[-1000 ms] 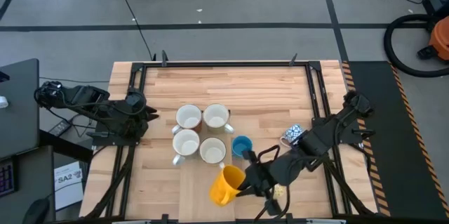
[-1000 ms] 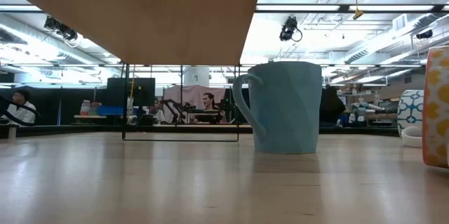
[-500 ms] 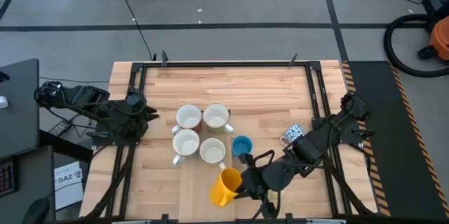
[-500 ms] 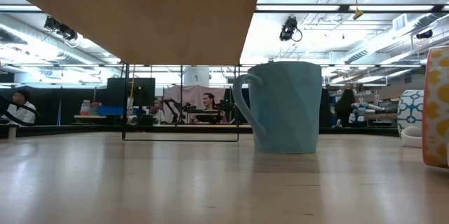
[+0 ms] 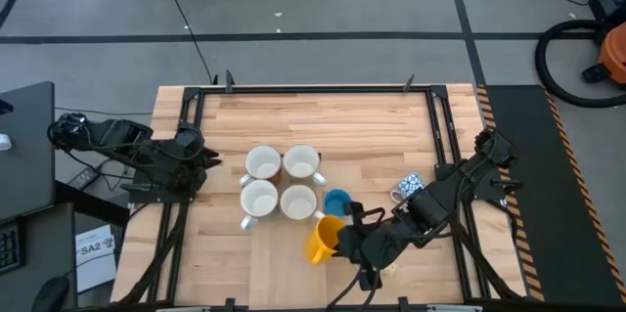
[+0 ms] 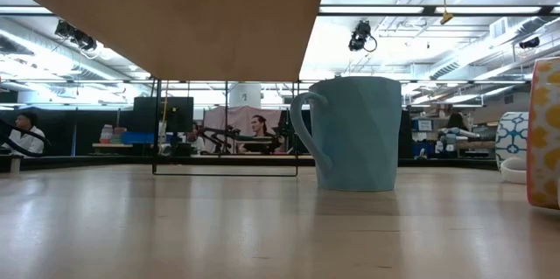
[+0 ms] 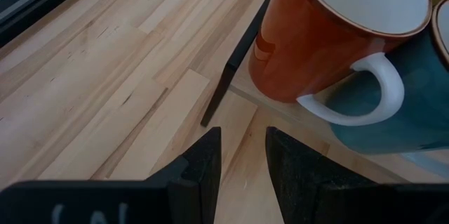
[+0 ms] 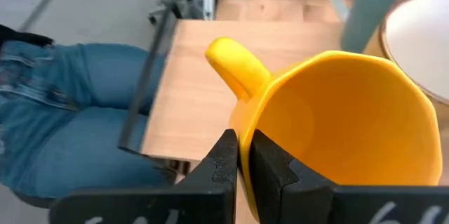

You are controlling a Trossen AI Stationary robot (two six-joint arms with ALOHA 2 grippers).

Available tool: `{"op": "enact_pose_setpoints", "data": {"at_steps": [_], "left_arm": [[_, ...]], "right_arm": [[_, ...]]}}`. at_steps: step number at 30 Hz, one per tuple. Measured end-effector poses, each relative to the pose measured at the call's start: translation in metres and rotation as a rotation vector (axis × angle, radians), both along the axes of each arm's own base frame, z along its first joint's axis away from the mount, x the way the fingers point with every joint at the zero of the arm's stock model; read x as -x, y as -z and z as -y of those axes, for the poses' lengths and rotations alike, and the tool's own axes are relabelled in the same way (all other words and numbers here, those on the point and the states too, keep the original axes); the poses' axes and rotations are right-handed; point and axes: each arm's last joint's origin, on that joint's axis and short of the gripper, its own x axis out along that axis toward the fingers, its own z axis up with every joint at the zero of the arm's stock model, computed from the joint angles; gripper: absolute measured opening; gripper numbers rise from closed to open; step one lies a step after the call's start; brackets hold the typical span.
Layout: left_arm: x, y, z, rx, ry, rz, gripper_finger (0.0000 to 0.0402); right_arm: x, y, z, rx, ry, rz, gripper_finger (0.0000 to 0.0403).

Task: Place coffee mugs
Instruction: Put the top yellow mug on the shelf aligned with the blue mug

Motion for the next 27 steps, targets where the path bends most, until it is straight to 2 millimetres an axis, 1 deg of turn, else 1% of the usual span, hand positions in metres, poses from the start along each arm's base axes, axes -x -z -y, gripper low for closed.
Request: {"op": "enact_pose_setpoints", "data": {"at_steps": [7, 16, 23, 27], "left_arm": [[0.0, 0.0, 0.0, 0.0, 0.0, 0.0, 0.0119], [0.0, 0.0, 0.0, 0.0, 0.0, 0.0, 0.0119], [0.0001, 0.0, 0.0, 0.0, 0.0, 0.0, 0.0119], [0.0, 0.0, 0.0, 0.0, 0.0, 0.0, 0.0119]], "right_arm": [[0.0022, 0.0039, 0.0037, 0.01, 0.04, -0.05, 0.0026], [0.0023, 0.0042, 0.0045, 0.018, 0.049, -0.052, 0.0026], [-0.0021, -0.002, -0.0005, -0.051, -0.001, 0.007, 0.0026], [-0.0035, -0.0028, -0.0017, -0.048, -0.021, 0.025, 0.0026]]}}
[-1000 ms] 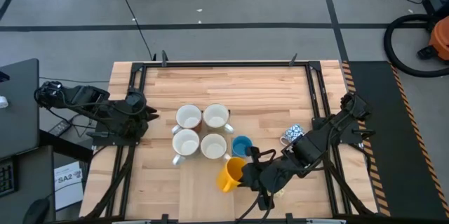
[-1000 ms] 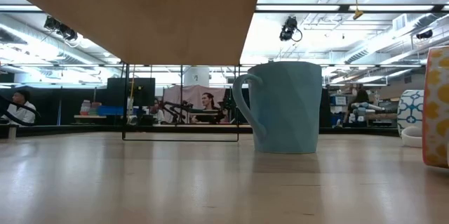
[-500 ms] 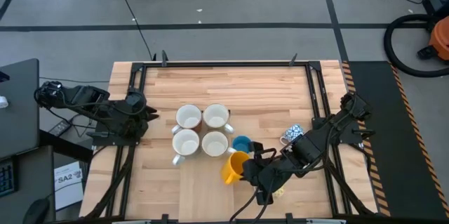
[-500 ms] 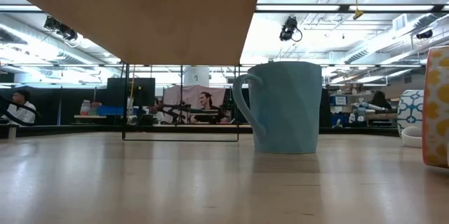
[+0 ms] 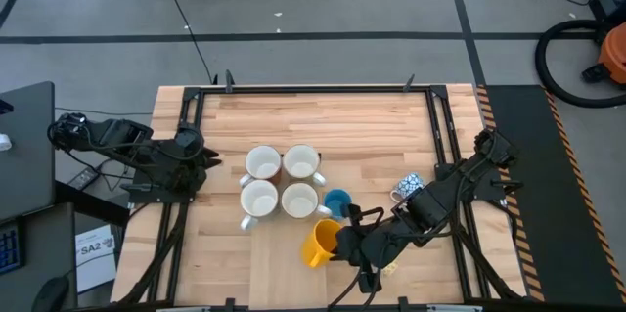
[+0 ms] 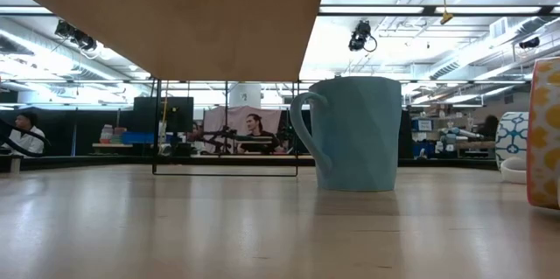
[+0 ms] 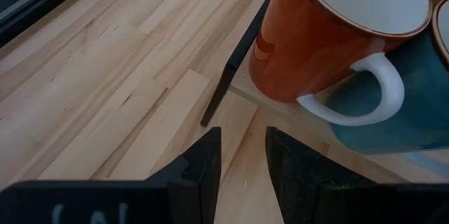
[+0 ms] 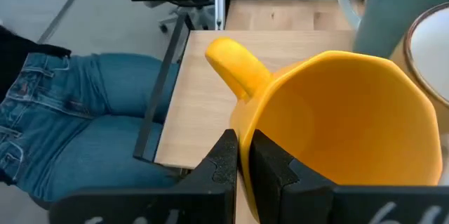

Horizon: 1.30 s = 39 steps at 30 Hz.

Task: Place coffee mugs
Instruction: Put the top yellow mug on the shelf aligned with the blue mug

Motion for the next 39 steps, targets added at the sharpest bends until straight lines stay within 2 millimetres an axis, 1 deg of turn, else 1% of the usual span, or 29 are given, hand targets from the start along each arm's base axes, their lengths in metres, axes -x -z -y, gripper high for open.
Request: {"op": "enact_pose_setpoints", "data": {"at_steps": [6, 15, 17, 24, 29, 34, 39], "left_arm": [[0.0, 0.0, 0.0, 0.0, 0.0, 0.0, 0.0119], [0.0, 0.0, 0.0, 0.0, 0.0, 0.0, 0.0119], [0.0, 0.0, 0.0, 0.0, 0.0, 0.0, 0.0119], [0.0, 0.0, 0.0, 0.0, 0.0, 0.0, 0.0119], [0.0, 0.0, 0.0, 0.0, 0.0, 0.0, 0.0119], [0.0, 0.0, 0.0, 0.0, 0.0, 0.0, 0.0119], [0.0, 0.0, 0.0, 0.0, 0.0, 0.0, 0.0119]], "right_arm": [[-0.007, 0.009, -0.004, 0.002, -0.044, -0.025, 0.0026], [-0.008, 0.008, -0.004, 0.013, -0.055, -0.002, 0.0026], [-0.011, 0.01, -0.004, 0.012, -0.053, 0.003, 0.0026], [-0.021, 0.024, -0.01, 0.053, -0.117, -0.005, 0.0027], [-0.023, 0.025, -0.011, 0.082, -0.141, 0.015, 0.0027], [-0.026, 0.03, -0.013, 0.103, -0.175, 0.008, 0.0028], [-0.026, 0.029, -0.012, 0.123, -0.18, 0.024, 0.0032]]}}
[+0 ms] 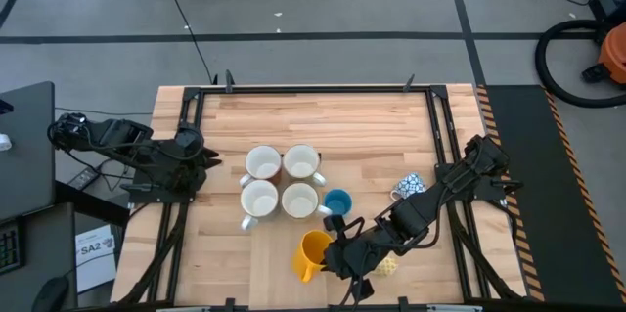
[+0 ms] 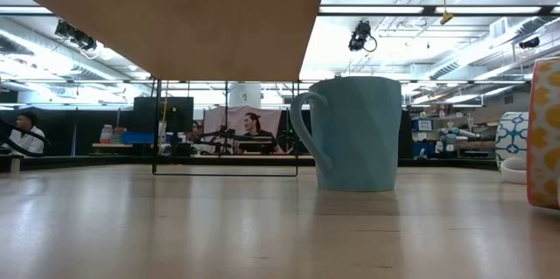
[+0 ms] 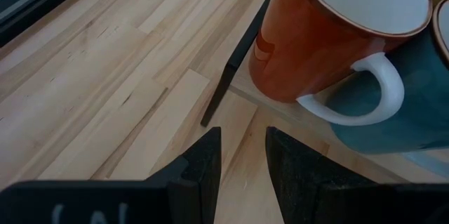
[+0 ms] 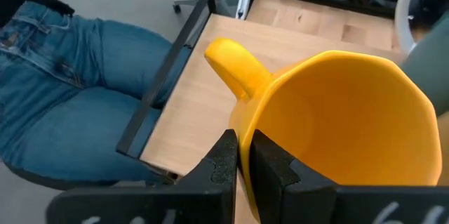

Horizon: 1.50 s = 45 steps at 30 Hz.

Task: Place coffee mugs
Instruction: Put the top yellow mug on the shelf aligned with the blue mug

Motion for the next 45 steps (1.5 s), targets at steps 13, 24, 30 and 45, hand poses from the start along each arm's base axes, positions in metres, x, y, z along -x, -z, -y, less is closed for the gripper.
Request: {"op": "enact_pose_setpoints", "data": {"at_steps": [13, 24, 30, 45], "left_arm": [[0.0, 0.0, 0.0, 0.0, 0.0, 0.0, 0.0119], [0.0, 0.0, 0.0, 0.0, 0.0, 0.0, 0.0119], [0.0, 0.0, 0.0, 0.0, 0.0, 0.0, 0.0119], [0.0, 0.0, -0.0001, 0.0, 0.0, 0.0, 0.0119]], "right_arm": [[-0.0006, -0.0005, 0.0003, 0.015, 0.008, 0.016, 0.0032], [-0.0016, -0.0026, 0.0001, 0.027, 0.001, 0.044, 0.0032], [-0.0012, -0.002, 0.0004, 0.033, -0.001, 0.039, 0.0032], [0.0033, 0.0044, 0.0055, 0.153, -0.073, -0.015, 0.0032]]}}
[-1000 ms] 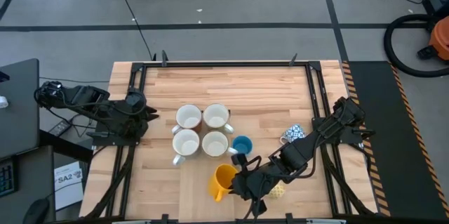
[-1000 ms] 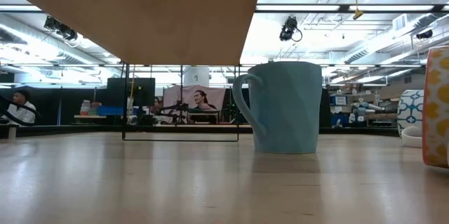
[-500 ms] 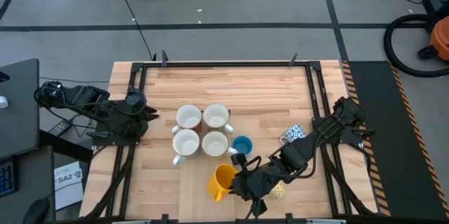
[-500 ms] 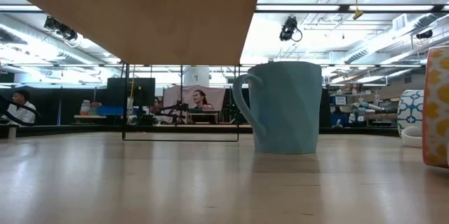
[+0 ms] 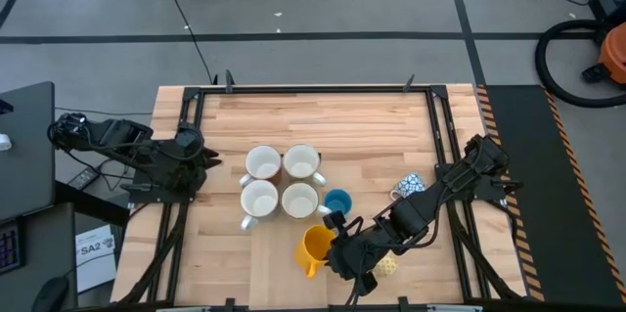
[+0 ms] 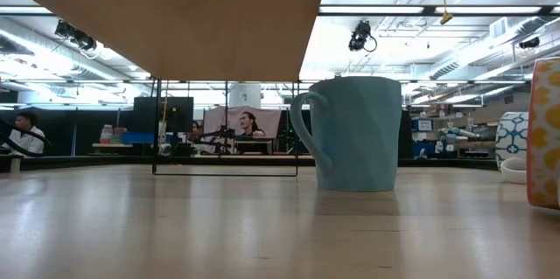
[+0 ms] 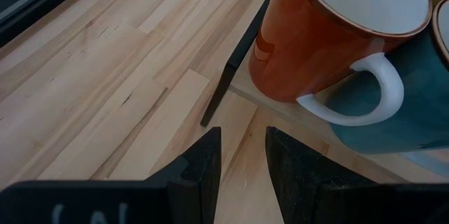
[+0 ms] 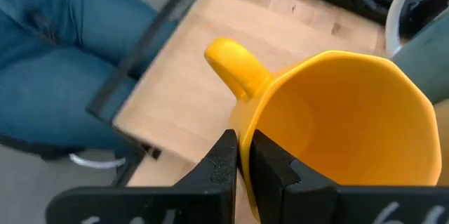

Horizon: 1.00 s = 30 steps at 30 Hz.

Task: Place coffee mugs
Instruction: Put the top yellow mug on the shelf aligned with the blue mug

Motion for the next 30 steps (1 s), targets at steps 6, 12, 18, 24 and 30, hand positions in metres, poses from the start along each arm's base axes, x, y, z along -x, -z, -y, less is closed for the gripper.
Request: {"op": "enact_pose_setpoints", "data": {"at_steps": [6, 12, 18, 24, 30], "left_arm": [[0.0, 0.0, 0.0, 0.0, 0.0, 0.0, 0.0119], [0.0, 0.0, 0.0, 0.0, 0.0, 0.0, 0.0119], [0.0, 0.0, 0.0, 0.0, 0.0, 0.0, 0.0119], [0.0, 0.0, 0.0, 0.0, 0.0, 0.0, 0.0119], [0.0, 0.0, 0.0, 0.0, 0.0, 0.0, 0.0119]], "right_arm": [[-0.0009, 0.0006, 0.0023, 0.005, 0.005, -0.007, 0.0033], [-0.0024, 0.0006, 0.0048, 0.006, 0.012, -0.008, 0.0044], [-0.0039, 0.0001, 0.0064, 0.002, 0.017, -0.002, 0.0051], [-0.0039, 0.0001, 0.0064, 0.002, 0.017, -0.002, 0.0052], [-0.0041, -0.0001, 0.0062, 0.0, 0.017, 0.0, 0.0065]]}}
